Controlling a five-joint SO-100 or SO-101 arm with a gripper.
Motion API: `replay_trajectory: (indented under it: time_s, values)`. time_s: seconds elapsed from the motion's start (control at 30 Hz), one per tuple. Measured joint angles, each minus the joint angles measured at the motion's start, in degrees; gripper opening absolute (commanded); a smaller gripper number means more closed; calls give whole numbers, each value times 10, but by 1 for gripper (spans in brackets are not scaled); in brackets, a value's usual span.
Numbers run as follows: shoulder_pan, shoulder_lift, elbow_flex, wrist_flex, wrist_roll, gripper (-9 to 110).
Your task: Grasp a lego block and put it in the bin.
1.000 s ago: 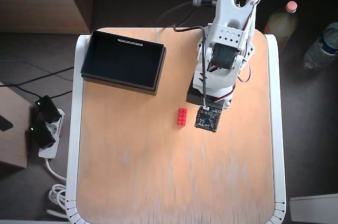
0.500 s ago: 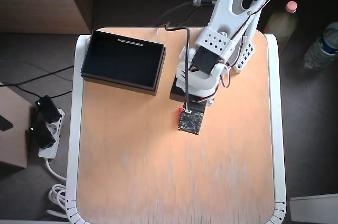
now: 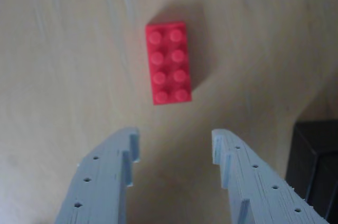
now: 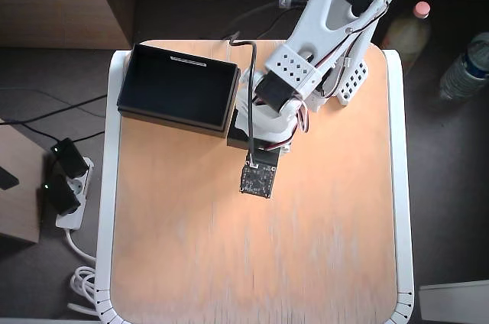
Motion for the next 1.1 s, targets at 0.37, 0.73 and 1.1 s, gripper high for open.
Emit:
replay_trajectory:
  time_s: [0.37, 0.73, 1.1]
  values:
    - [0, -90, 0, -73, -16, 21]
    - [0, -117, 0, -93, -31, 24]
    - [-11, -159, -2, -142, -55, 24]
